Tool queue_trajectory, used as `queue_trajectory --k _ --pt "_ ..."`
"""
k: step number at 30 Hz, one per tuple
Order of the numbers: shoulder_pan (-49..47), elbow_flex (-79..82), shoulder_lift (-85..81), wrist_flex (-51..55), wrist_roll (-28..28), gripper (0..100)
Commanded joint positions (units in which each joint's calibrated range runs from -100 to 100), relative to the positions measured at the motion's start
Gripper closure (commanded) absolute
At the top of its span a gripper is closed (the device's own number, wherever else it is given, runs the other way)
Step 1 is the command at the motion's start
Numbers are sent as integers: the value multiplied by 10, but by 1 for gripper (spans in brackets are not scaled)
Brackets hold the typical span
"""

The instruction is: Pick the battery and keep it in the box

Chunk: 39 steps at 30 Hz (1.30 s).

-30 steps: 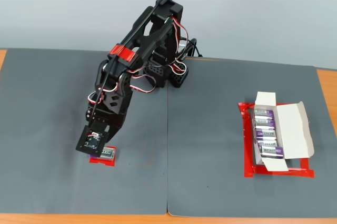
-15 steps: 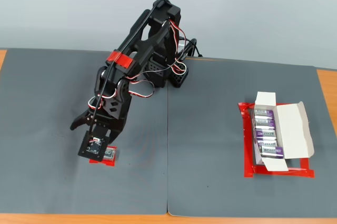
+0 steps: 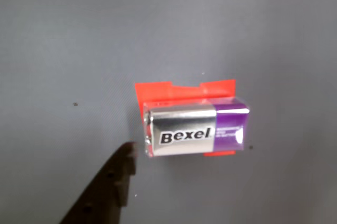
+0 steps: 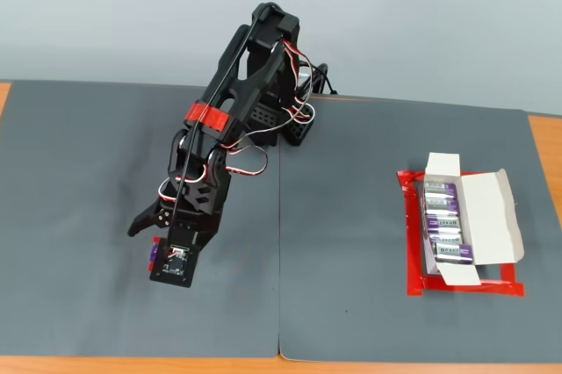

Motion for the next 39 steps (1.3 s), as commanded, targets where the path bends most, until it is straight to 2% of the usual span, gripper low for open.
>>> queue_trajectory --k 1,39 --pt "-4 -25 1 -7 -3 58" --pt "2 -15 55 -33 0 58"
